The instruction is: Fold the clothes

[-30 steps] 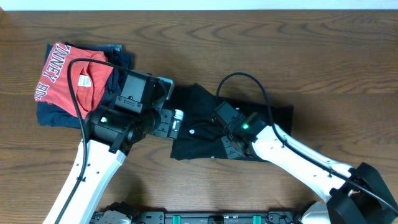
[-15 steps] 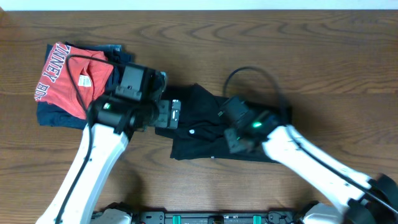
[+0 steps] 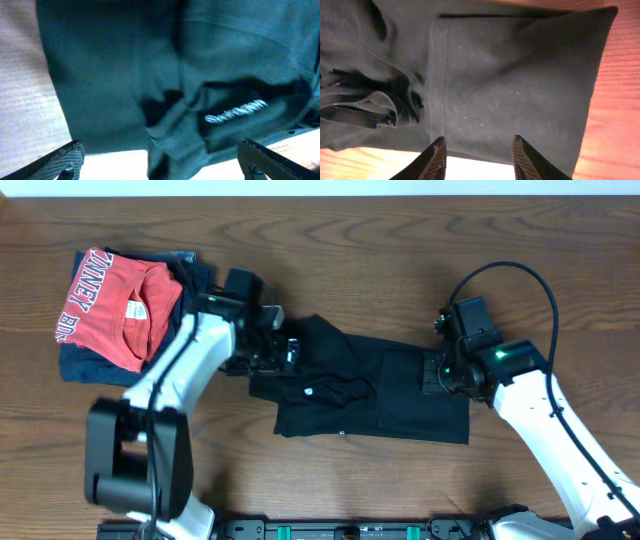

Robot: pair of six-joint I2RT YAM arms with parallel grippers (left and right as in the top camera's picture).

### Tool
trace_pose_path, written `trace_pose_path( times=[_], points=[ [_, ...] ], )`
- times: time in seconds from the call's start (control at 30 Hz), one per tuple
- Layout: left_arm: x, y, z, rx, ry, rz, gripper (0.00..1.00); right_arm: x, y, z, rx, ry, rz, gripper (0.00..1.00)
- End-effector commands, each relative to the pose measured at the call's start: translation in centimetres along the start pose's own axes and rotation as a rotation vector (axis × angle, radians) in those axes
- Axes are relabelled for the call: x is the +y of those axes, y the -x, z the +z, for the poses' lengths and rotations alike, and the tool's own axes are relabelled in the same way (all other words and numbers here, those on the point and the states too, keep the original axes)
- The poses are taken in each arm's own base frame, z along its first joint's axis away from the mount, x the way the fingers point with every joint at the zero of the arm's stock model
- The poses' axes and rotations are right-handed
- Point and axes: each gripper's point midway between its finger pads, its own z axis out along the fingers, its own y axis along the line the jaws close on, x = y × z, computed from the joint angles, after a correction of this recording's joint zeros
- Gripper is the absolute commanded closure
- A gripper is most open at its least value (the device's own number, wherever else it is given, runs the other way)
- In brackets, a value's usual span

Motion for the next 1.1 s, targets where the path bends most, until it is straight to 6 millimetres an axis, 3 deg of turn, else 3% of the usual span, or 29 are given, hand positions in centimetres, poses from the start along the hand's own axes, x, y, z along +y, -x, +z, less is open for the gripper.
trace_pose_path(
  times=[0.0,0.17,0.47,0.7,0.73,0.83,1.07],
  points=[
    [1.2,0.0,0.7,0.028,-0.093,0.018,0.02,0.4,0.2,-0.4,-0.001,0.031,-0.04,0.59],
    [0.3,-0.3,1.5,0.05,-0.264,0.153,0.02,0.4,0.3,-0.4,-0.005,0.032,-0.047,0.58],
    [-0.9,-2.0,5.5,0.174,-0.424,0.137,0.02,0.4,0.2,-0.4,-0.003,0.031,-0.047,0.59],
    [-3.5,-1.8,5.1,0.162,-0.587,0.122,0.02,0.5,0.3,-0.4,-0.007,0.033,-0.047,0.59],
    [-3.6,-1.9,5.1,0.166,-0.583,0.127,0.01,0.5,0.4,-0.4,-0.009,0.034,-0.047,0.59],
    [-3.6,-2.2,5.6,0.182,-0.55,0.145,0.13,0.5,0.3,-0.4,-0.007,0.033,-0.047,0.59],
    [-2.8,-1.8,4.2,0.171,-0.547,0.061,0.13,1.2,0.4,-0.4,-0.007,0.072,-0.084,0.59]
  ],
)
